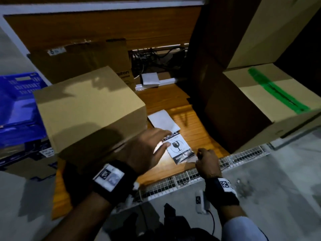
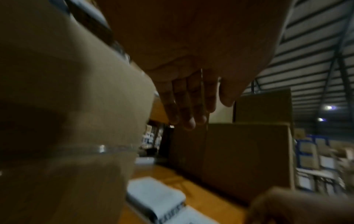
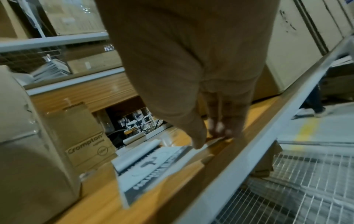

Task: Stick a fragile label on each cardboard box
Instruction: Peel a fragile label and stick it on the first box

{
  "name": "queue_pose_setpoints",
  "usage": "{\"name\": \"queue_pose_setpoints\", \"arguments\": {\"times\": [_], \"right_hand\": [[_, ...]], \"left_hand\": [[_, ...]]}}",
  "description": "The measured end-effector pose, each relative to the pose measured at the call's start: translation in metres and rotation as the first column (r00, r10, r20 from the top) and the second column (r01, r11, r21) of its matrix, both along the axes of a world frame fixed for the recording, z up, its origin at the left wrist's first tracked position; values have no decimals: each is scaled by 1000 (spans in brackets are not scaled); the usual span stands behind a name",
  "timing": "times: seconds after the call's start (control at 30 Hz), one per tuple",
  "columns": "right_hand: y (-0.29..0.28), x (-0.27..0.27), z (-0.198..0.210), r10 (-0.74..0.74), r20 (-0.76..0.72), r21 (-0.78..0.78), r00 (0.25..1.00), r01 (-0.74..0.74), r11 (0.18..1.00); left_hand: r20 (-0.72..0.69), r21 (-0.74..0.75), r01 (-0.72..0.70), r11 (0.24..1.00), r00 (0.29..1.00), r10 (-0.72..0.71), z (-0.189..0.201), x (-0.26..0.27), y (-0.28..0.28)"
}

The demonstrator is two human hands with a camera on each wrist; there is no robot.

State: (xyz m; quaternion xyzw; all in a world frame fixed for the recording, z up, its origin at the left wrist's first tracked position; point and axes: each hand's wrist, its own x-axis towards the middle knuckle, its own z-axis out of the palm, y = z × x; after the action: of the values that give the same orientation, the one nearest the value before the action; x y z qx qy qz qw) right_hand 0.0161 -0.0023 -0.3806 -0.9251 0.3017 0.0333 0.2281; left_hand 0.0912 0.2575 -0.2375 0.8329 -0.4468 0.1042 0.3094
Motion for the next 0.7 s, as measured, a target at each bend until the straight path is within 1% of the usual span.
{"name": "queue_pose_setpoints", "arguments": {"times": [0.07,0.1,0.13,0.2,0.27,0.3,0.37,0.43,0.5,0.57,0.63,0.7], "right_hand": [[-5,-1,-1,53,43,39,998,-54,998],[-7,-2,-2,78,73,67,994,-83,994],[-8,-3,-2,88,96,104,991,-98,990],[-10,-5,-3,82,132,173,988,-104,979],[-12,-6,-4,63,161,222,985,-99,970],[-12,-5,-5,53,175,240,983,-95,966],[-15,-5,-8,37,189,269,981,-88,959],[-17,-7,-8,23,195,320,980,-86,943],[-18,-9,-9,27,198,349,980,-96,932],[-19,-8,-9,49,189,332,981,-111,937],[-19,-8,-10,78,193,320,978,-138,937],[-19,-6,-9,109,184,345,977,-168,923]], "left_hand": [[-84,125,33,992,996,-22,-38,-2,-24],[-127,216,18,976,992,10,-54,-5,-37],[-151,322,-19,947,986,72,-67,-8,-48],[-173,526,-87,846,963,206,-90,-16,-65],[-216,629,-89,772,934,284,-106,-24,-73],[-225,667,-76,741,928,297,-113,-26,-73],[-233,716,-52,696,922,308,-126,-30,-74],[-245,730,-44,682,915,322,-134,-33,-73],[-256,716,-59,696,905,340,-137,-34,-75],[-262,696,-85,713,894,363,-138,-32,-78],[-253,676,-132,725,883,396,-138,-31,-83],[-223,664,-189,724,873,433,-138,-31,-86]]}}
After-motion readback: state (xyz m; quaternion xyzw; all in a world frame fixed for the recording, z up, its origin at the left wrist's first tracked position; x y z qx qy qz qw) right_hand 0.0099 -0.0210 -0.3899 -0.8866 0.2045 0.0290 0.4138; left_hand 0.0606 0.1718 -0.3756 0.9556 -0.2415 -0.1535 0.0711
